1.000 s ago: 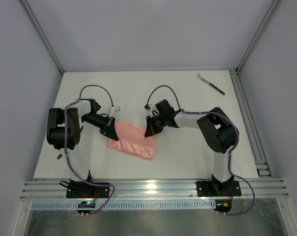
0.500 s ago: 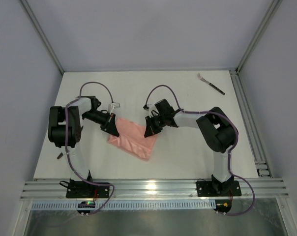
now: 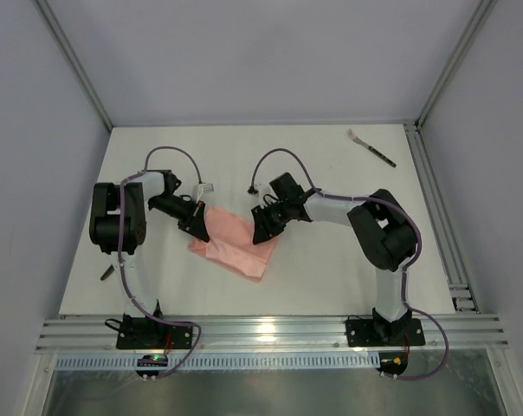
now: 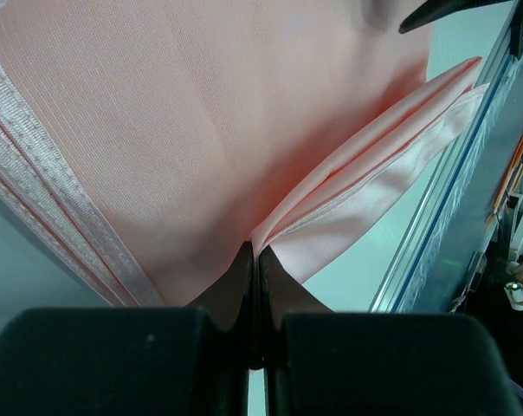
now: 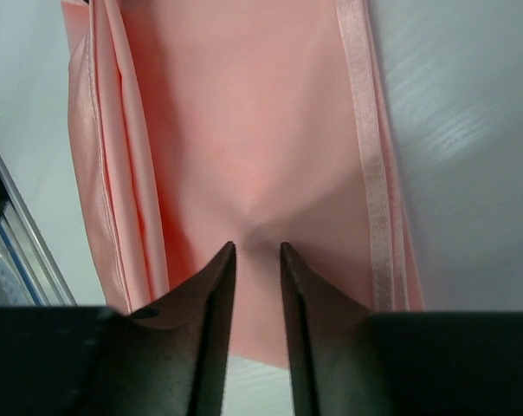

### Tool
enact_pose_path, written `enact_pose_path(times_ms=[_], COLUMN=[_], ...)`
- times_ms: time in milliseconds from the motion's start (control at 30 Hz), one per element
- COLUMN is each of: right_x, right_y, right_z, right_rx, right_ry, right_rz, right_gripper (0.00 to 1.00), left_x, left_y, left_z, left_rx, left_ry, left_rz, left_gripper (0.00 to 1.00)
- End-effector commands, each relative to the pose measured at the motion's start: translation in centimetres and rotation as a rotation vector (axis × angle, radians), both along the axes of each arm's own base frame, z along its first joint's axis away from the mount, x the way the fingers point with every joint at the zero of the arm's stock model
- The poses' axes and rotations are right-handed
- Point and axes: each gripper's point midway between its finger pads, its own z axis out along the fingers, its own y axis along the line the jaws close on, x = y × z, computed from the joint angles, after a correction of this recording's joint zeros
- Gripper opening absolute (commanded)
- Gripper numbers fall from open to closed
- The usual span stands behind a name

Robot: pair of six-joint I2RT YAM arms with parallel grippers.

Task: Fold the napkin into a case and place the utensils inside
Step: Fold the lower triangle-folded napkin.

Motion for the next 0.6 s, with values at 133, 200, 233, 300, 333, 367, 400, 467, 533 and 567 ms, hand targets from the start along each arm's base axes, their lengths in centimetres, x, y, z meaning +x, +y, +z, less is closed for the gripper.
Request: enact_pose_path(times_ms=[133,200,233,300,333,367,400,467,533,567], right_x=[0.6,-0.4,-0.6,-1.6,-2.1,-2.5,-2.5,-2.8,-2.9,-3.1], right_y=[-0.9,-0.9,-0.7,-0.4,0.1,0.5,0.9,1.5,1.9,2.1], right_z=[6.0,6.1,6.2,6.0,6.0,5.6,5.7,5.3,4.4,4.1], right_rx=[0.014,0.047,0.065,0.091,0.104,0.108,0.112,0.102,0.095,0.096], right_ry=[-0.156,-0.145,-0.149,-0.122,-0.118,-0.106,-0.11,-0.104,-0.084,-0.073], right_rz=[0.022,0.044,0.054,0.082,0.102,0.119,0.128,0.148,0.167,0.177], right_gripper=[0.47,0.5,0.52,0.54,0.55,0.57,0.59,0.63,0.64,0.65], left_x=[1.2,1.2,1.2,1.2,1.3,1.3,1.2,1.1,1.1,1.2], left_y=[0.2,0.2,0.2,0.2,0.1,0.1,0.0,0.0,-0.1,0.0], left_z=[-0.4,-0.4,-0.4,-0.4,-0.4,-0.4,-0.4,-0.5,-0.4,-0.3], left_rx=[0.027,0.029,0.031,0.031,0.031,0.031,0.031,0.029,0.026,0.026], left_ry=[-0.05,-0.052,-0.053,-0.052,-0.055,-0.054,-0.05,-0.048,-0.049,-0.051], left_rz=[0.01,0.01,0.009,0.011,0.009,0.008,0.007,0.006,0.005,0.008], left_gripper=[0.0,0.0,0.0,0.0,0.0,0.0,0.0,0.0,0.0,0.0])
